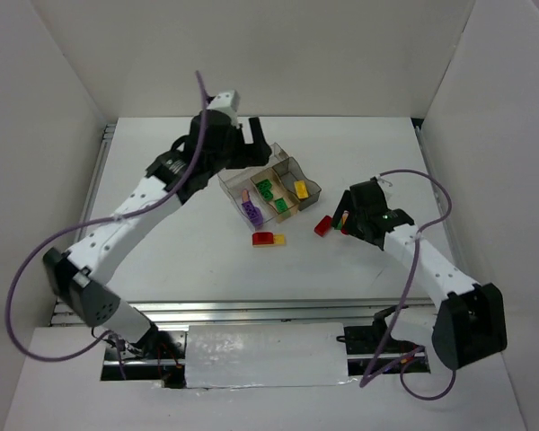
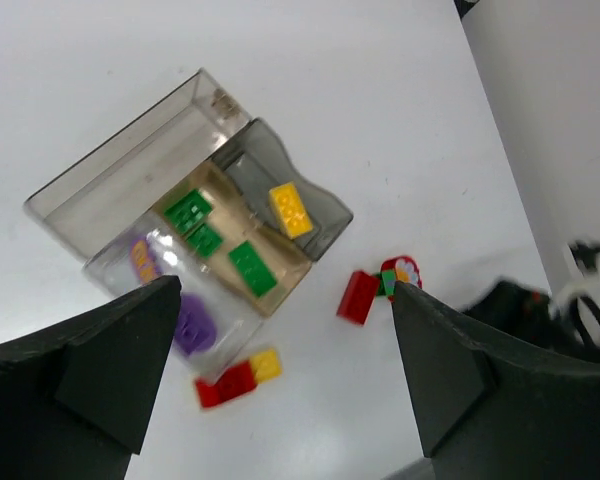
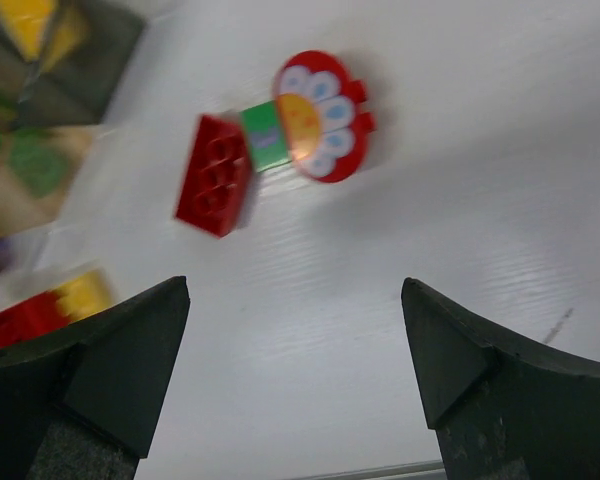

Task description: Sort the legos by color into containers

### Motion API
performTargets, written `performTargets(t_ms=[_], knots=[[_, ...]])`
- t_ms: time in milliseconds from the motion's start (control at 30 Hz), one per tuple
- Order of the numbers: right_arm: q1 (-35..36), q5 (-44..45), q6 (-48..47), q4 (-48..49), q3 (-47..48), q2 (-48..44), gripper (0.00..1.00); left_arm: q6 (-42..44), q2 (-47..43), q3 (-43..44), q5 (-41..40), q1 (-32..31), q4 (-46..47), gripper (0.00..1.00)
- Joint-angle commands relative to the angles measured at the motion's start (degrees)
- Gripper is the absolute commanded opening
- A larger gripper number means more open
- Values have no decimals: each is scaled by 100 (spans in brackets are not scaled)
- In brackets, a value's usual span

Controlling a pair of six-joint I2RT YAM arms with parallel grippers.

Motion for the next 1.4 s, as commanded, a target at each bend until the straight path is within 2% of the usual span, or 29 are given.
performTargets(t_ms=[0,200,333,533,733,767,833,867,933,967,1100,1200,1267,1367], knots=[[-412,-35,-420,242,481,675,94,-52,-816,-713,-288,4,-1213,100],[-536,61,-1220,-119,1422,2268,94,141,-2213,-2425,-42,-40,-1566,99],[-606,-228,-1440,-92,1738,2867,93,299,-2908,-2955,-85,-75,-1716,100],[-703,-404,-1528,-198,1976,3430,86,484,-3278,-3272,-226,-57,-1962,99],[-799,-563,-1555,-92,1757,3229,67,546,-3384,-3492,-244,-66,-1866,99],[-826,-641,-1572,-23,1713,3193,59,546,-3375,-3509,-226,-57,-1840,100],[-896,-730,-1572,-4,1651,3158,54,528,-3323,-3527,-217,-57,-1813,99],[-905,-738,-1572,-22,1642,3158,47,528,-3322,-3544,-209,-57,-1778,99],[-923,-765,-1572,-31,1633,3131,42,519,-3296,-3545,-191,-57,-1769,99],[-923,-791,-1572,-39,1633,3114,37,511,-3296,-3553,-200,-57,-1778,100],[-932,-765,-1546,5,1528,2851,29,484,-3340,-3553,-191,-66,-1769,100],[-932,-695,-1511,57,1432,2596,29,440,-3392,-3518,-121,-57,-1708,100],[-932,-651,-1519,75,1414,2586,43,414,-3402,-3510,-24,-57,-1602,100],[-932,-607,-1493,-13,1519,2867,55,405,-3349,-3474,55,-66,-1541,100]])
